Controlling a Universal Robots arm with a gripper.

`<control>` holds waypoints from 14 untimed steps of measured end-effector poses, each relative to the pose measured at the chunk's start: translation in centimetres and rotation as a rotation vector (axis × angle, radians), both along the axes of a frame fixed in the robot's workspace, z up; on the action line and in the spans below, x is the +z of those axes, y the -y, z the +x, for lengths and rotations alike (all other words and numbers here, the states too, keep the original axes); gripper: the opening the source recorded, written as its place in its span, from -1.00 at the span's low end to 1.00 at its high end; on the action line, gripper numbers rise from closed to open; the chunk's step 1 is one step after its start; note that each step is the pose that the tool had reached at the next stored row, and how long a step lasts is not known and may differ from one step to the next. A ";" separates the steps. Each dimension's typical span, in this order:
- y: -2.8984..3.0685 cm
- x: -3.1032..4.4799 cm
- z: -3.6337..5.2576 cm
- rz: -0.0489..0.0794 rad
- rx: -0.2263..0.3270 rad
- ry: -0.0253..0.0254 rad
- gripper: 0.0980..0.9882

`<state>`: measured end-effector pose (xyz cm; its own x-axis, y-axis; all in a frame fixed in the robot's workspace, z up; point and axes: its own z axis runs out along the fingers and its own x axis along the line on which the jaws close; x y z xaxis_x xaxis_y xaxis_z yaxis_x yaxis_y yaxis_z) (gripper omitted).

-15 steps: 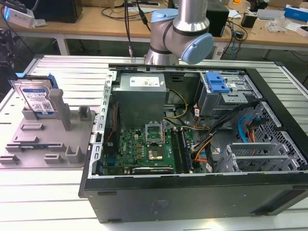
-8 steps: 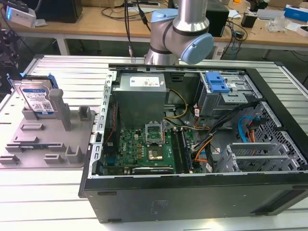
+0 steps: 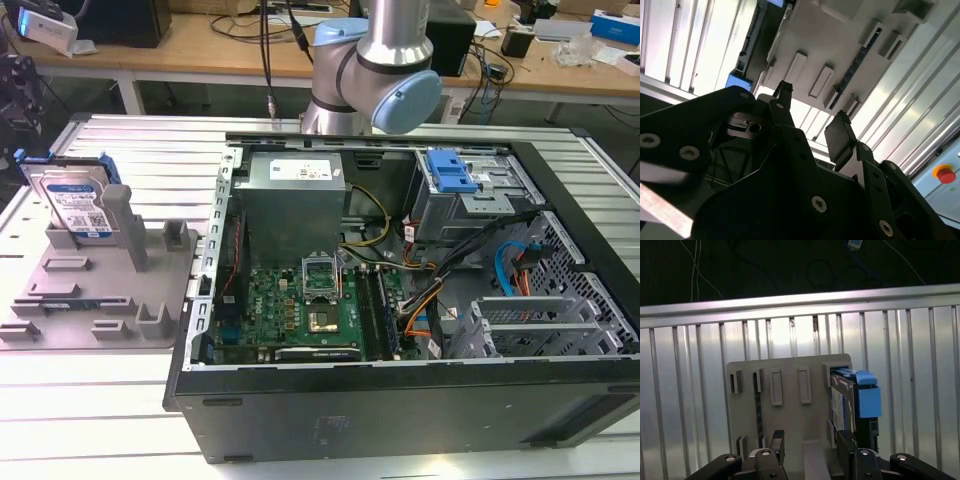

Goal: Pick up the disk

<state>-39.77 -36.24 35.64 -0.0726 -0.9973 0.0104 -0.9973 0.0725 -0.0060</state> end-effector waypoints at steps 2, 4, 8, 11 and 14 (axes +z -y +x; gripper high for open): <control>-0.62 0.00 -0.25 0.000 0.000 -0.0001 0.00; -1.46 0.00 -0.59 0.000 0.000 -0.0001 0.00; -3.51 0.00 -1.21 0.000 0.000 -0.0001 0.00; -3.81 -0.04 -1.56 -0.002 0.000 -0.0001 0.00; -3.83 -0.04 -1.56 -0.002 0.000 -0.0001 0.00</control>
